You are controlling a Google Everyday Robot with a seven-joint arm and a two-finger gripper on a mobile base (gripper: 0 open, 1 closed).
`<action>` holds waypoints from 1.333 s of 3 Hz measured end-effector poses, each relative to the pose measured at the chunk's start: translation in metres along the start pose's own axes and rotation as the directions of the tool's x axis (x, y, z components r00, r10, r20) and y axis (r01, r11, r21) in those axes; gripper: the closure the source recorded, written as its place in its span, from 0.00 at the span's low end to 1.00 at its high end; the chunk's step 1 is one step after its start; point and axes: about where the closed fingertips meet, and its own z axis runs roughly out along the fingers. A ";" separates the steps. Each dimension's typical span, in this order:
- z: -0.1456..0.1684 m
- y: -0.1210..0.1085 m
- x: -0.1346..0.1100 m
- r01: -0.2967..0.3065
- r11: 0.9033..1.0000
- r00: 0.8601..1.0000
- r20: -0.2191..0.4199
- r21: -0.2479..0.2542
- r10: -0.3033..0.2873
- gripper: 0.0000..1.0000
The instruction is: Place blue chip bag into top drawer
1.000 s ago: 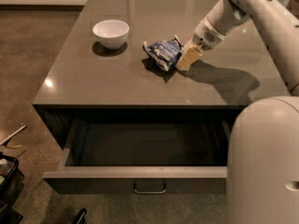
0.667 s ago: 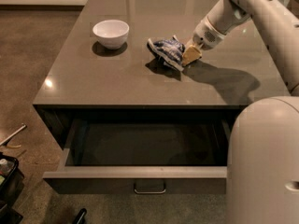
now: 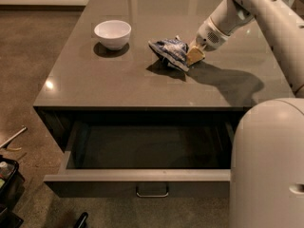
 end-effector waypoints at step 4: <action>-0.062 0.029 -0.002 -0.102 0.995 0.990 0.102 0.015 0.100 1.00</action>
Offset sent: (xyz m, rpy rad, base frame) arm -0.0967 -0.0673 0.0729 0.0635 0.0606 -0.0194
